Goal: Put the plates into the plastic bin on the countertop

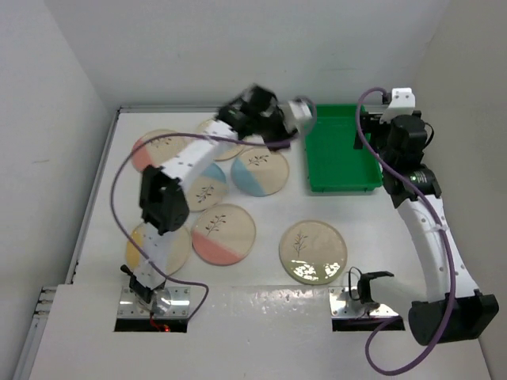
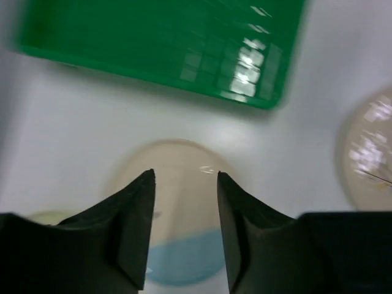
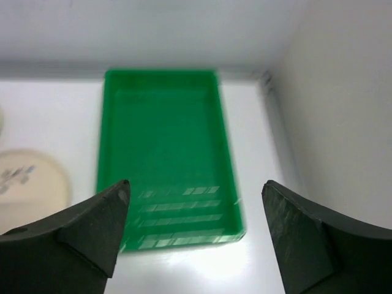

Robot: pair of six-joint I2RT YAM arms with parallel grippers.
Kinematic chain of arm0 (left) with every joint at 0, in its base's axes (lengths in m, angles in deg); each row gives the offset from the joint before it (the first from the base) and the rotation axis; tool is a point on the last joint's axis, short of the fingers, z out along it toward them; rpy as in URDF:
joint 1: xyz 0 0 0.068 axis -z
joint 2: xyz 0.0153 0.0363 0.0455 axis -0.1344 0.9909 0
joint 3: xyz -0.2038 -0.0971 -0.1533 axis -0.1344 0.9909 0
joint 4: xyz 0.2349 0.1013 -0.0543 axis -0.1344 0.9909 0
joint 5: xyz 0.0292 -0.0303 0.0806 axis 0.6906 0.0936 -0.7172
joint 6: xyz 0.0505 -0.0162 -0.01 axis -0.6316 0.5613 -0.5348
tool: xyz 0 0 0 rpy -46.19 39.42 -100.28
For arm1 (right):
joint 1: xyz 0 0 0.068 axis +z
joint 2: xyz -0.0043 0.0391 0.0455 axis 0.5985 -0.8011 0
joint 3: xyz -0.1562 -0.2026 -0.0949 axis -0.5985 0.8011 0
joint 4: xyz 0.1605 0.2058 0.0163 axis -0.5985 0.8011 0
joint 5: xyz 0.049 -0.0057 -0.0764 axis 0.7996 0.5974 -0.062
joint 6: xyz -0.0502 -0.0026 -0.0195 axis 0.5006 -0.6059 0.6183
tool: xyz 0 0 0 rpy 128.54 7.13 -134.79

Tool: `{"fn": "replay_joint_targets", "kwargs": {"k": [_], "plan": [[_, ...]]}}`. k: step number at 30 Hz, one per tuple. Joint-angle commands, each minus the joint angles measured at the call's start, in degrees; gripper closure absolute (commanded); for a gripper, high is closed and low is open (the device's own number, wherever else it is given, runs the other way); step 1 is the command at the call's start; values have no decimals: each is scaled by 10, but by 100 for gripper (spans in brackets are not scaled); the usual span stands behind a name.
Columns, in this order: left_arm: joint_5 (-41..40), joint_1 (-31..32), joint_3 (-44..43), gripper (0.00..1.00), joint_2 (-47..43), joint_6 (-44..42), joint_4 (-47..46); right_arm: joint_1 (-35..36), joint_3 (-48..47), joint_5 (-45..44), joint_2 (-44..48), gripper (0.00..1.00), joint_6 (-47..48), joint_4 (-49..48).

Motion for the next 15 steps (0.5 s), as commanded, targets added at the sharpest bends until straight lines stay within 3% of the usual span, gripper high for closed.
{"fn": "replay_joint_targets", "kwargs": {"k": [1, 4, 7, 12, 15], "plan": [[45, 97, 45, 51, 42, -29, 225, -14, -2, 106, -21, 11, -128, 211], [77, 143, 104, 38, 49, -2, 176, -41, 59, 104, 16, 2, -176, 208], [58, 176, 160, 34, 59, 38, 115, -46, 112, 126, 58, 1, -196, 187], [-28, 191, 195, 35, 98, 107, 48, -25, 158, 115, 89, 2, -211, 181], [-70, 191, 245, 41, 98, 136, 2, -13, 173, 111, 104, 2, -209, 186]]}}
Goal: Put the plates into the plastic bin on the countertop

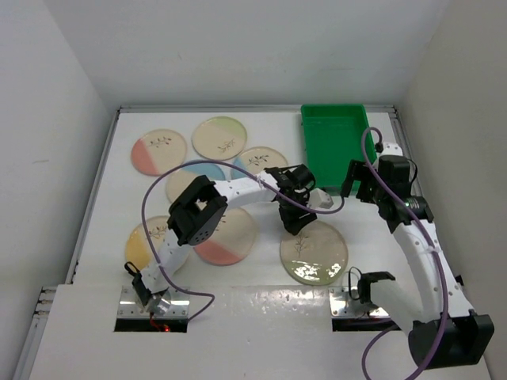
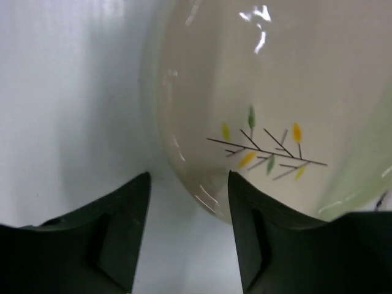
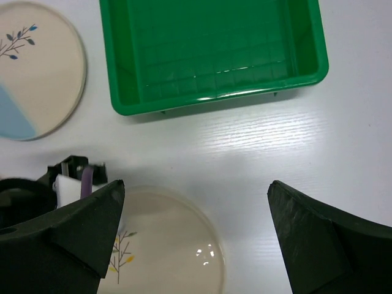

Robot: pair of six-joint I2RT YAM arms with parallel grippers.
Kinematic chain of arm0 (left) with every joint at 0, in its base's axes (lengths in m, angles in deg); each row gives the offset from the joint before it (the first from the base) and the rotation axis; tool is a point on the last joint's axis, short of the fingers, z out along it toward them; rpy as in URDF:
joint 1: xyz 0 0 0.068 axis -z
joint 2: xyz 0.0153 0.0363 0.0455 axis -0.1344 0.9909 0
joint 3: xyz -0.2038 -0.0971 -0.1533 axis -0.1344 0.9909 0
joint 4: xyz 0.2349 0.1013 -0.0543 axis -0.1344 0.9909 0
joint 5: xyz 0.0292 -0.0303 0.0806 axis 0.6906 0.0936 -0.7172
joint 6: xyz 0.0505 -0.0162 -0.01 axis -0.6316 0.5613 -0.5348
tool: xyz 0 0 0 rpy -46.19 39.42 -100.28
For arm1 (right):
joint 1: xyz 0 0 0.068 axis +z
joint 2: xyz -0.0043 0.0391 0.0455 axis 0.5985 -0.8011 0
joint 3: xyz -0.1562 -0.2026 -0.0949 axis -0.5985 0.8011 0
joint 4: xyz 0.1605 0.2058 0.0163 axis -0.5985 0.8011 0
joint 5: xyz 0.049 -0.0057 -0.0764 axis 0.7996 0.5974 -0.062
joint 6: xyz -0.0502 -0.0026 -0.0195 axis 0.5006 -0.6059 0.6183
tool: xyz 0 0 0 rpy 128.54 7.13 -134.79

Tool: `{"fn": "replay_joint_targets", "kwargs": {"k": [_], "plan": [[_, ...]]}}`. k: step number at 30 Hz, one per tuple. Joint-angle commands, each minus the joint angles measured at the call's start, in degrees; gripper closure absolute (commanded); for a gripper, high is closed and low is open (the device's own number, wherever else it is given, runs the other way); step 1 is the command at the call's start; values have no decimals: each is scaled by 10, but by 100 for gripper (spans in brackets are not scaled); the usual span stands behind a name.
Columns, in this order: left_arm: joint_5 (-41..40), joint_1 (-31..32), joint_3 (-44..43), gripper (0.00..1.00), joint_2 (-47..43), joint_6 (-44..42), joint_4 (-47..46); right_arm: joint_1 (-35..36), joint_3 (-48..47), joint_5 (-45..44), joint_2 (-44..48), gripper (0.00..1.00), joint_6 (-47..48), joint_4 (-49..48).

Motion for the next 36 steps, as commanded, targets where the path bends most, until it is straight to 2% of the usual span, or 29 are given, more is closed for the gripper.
{"fn": "replay_joint_targets", "kwargs": {"k": [1, 5, 6, 8, 9, 10, 14, 16, 18, 21, 24, 25, 31, 33, 35, 36], "plan": [[-60, -7, 51, 43, -3, 58, -71, 12, 11, 6, 18, 2, -10, -7], [-55, -2, 81, 44, -3, 64, -82, 27, 11, -4, 16, 2, 3, 8], [-64, 3, 90, 50, -3, 64, -82, 29, 10, -8, 13, 2, 6, 14], [-59, 3, 90, 73, 2, 58, -88, 33, 11, -4, 11, 2, 8, 16], [-46, 3, 98, 98, 2, 58, -88, 35, 12, 13, 9, 2, 8, 16], [-41, 3, 106, 100, 2, 58, -88, 36, 15, 23, 7, 2, 11, 15], [-14, -36, 137, 100, -52, 25, -83, 45, 26, 111, -27, 1, 11, 29], [-14, -57, 163, 100, -116, -17, -78, 60, 32, 161, -57, 1, 6, 43], [-14, -82, 171, 100, -154, -68, -68, 91, 56, 172, -69, 1, 0, 41], [-7, -98, 155, 100, -176, -92, -7, 111, 107, 171, -65, 1, -20, 9], [19, -98, 162, 100, -195, -92, 0, 108, 163, 187, -50, 1, -46, -42], [19, -98, 162, 100, -195, -92, 0, 106, 174, 207, -55, 1, -56, -90], [51, -121, 142, 100, -189, -72, 0, 124, 251, 288, -137, 15, -86, -233], [51, -121, 135, 100, -184, -72, 0, 111, 266, 310, -151, 23, -91, -286], [51, -127, 128, 100, -177, -72, 0, 108, 274, 371, -179, 31, -96, -338], [51, -127, 123, 100, -171, -72, 0, 107, 274, 395, -187, 40, -96, -344]]}}
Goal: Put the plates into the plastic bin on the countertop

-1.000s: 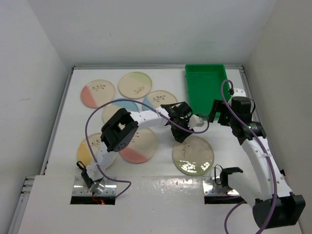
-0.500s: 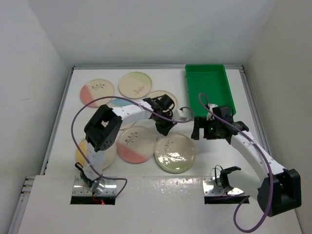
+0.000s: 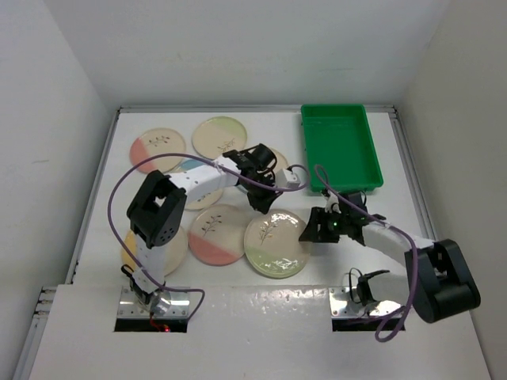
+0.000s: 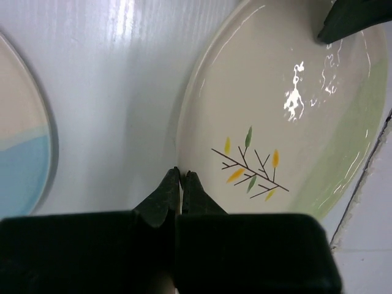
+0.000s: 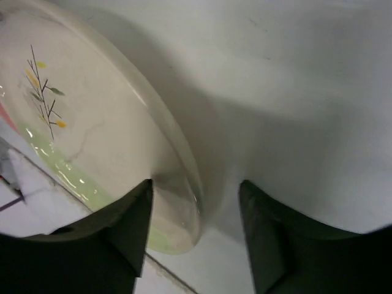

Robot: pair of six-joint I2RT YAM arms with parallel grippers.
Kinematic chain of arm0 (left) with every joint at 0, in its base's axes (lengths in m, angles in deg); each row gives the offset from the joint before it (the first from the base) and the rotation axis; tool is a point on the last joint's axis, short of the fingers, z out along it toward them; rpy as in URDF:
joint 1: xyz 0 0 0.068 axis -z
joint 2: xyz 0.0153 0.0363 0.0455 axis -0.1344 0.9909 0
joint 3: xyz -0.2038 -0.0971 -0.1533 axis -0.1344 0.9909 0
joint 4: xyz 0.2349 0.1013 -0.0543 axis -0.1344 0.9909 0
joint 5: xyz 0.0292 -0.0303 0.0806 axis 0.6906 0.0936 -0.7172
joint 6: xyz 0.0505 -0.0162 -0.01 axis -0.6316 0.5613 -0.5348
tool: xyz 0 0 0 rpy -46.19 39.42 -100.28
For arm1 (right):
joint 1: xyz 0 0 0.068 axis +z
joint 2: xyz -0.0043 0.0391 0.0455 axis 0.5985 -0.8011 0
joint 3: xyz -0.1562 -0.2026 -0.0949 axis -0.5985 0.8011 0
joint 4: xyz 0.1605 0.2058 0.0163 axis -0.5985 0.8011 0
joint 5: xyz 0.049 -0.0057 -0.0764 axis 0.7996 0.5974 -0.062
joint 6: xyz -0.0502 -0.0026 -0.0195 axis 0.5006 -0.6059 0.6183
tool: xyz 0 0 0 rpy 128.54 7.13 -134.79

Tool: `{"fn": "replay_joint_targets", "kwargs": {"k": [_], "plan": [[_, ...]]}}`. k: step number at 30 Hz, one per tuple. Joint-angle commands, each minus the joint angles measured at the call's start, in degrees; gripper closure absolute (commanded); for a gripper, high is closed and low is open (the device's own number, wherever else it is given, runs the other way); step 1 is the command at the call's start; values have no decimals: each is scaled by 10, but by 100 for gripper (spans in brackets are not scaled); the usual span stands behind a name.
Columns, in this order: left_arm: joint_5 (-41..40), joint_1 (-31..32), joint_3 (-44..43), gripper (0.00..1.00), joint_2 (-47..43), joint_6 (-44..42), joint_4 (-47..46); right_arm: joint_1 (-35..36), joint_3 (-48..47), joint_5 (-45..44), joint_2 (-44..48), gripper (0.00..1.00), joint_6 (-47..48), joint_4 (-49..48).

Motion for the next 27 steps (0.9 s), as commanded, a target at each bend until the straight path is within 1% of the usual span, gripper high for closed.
{"fn": "replay_joint_targets", "kwargs": {"k": [1, 2, 3, 4, 5, 6, 7, 11, 12, 13, 14, 15, 16, 17, 18, 19, 20, 21, 22, 23, 24, 25, 26, 27], "plan": [[24, -16, -36, 100, -4, -6, -3, -1, 10, 97, -39, 45, -14, -107], [24, -16, -42, 100, 1, -6, -3, -2, 9, 111, -54, 51, -10, -108], [29, -16, -42, 100, 1, -6, -9, -2, 9, 126, -62, 62, -9, -107], [29, -16, -42, 100, 7, -6, -14, -7, 10, 131, -65, 70, -9, -106], [29, -21, -42, 100, 7, 0, -14, -10, 12, 138, -66, 89, -4, -102], [29, -21, -42, 100, 7, 1, -14, -13, 12, 137, -65, 96, -5, -97], [34, -21, -42, 100, 7, 1, -19, -18, 13, 137, -64, 100, -4, -89], [40, -33, -42, 100, 12, 6, -19, -36, -11, 153, -39, 100, 10, -49], [40, -34, -47, 100, 12, 6, -19, -41, -29, 160, -29, 100, 19, -39], [46, -40, -63, 100, 12, 6, -12, -37, -53, 163, -20, 100, 24, -4], [46, -46, -76, 97, 12, 6, -4, -39, -65, 165, -14, 100, 26, 8], [60, -61, -94, 86, 12, -2, 11, -36, -97, 170, -6, 100, 35, 34], [67, -82, -135, 63, 18, -2, 44, -35, -133, 174, 2, 100, 38, 55], [83, -93, -156, 56, 18, -8, 59, -35, -186, 172, 6, 100, 36, 64], [83, -105, -177, 51, 18, -8, 72, -35, -187, 172, 6, 100, 33, 77], [99, -118, -198, 42, 23, -8, 83, -42, -221, 166, 1, 100, 28, 75], [107, -131, -234, 39, 23, -8, 100, -46, -238, 167, -5, 100, 14, 67], [114, -158, -250, 34, 23, 0, 106, -50, -272, 168, -19, 100, 5, 60], [126, -172, -264, 29, 23, 1, 106, -67, -306, 170, -40, 100, -12, 50], [126, -185, -285, 28, 23, 8, 106, -73, -322, 170, -51, 100, -35, 24], [126, -209, -291, 28, 16, 8, 106, -79, -361, 167, -77, 100, -64, 11], [115, -220, -291, 28, 16, 8, 106, -105, -371, 163, -87, 100, -98, -3], [101, -228, -298, 28, 11, 8, 106, -114, -377, 147, -113, 100, -118, -63], [89, -236, -298, 28, 11, 8, 106, -132, -390, 136, -121, 100, -138, -91]]}}
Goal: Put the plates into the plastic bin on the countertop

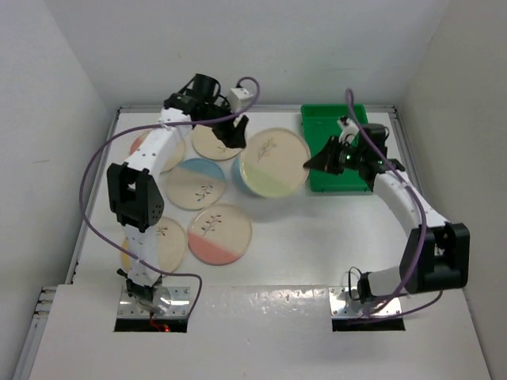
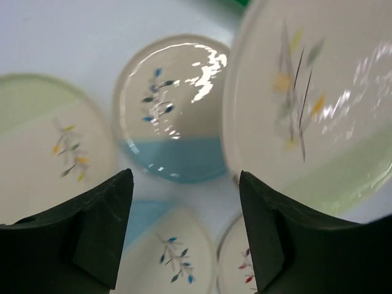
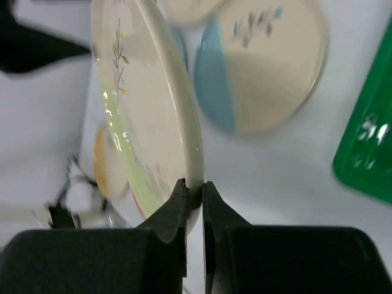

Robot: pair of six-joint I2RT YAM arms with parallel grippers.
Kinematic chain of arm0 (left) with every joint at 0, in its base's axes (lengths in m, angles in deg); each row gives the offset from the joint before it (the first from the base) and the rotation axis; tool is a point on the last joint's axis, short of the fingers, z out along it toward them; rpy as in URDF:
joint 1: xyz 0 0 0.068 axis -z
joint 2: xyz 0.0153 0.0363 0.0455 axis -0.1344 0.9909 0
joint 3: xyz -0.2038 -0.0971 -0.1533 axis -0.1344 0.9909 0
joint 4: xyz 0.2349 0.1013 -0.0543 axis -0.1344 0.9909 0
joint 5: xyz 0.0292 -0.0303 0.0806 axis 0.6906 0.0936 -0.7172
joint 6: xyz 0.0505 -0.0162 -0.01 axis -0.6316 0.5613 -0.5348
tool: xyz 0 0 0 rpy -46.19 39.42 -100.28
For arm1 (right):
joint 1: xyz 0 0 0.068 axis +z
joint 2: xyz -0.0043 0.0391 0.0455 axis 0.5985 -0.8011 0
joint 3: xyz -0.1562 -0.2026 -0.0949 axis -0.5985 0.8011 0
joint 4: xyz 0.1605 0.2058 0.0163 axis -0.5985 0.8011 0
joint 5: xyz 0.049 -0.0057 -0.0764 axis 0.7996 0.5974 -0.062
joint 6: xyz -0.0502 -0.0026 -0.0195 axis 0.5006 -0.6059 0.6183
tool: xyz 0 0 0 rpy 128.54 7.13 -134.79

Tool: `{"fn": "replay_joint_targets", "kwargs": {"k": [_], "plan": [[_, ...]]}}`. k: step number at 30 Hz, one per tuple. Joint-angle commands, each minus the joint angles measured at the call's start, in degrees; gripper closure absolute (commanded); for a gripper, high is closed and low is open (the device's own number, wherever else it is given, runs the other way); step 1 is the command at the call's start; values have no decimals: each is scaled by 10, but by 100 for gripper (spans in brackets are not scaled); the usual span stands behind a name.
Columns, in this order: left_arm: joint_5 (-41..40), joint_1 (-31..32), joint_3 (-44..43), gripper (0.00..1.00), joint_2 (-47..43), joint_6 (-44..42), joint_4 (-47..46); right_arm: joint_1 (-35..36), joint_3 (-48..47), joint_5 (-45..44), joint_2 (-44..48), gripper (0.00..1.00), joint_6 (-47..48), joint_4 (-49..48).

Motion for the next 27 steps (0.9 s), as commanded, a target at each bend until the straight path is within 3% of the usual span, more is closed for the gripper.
{"fn": "replay_joint_targets", "kwargs": {"k": [1, 6, 12, 23, 27], "plan": [[-12, -31, -3, 28, -33, 3, 30, -48, -52, -3, -27, 100, -142, -168], [-94, -42, 103, 36, -82, -85, 62, -133, -36, -200, -37, 100, -227, -195], [-161, -42, 283, 38, -129, -127, 84, -192, 37, -317, -41, 100, -294, -237], [-203, -47, 411, 38, -164, -89, 59, -180, -16, -257, -171, 100, -237, -184], [-209, -52, 438, 39, -164, -76, 51, -172, -55, -270, -198, 87, -185, -99]]}}
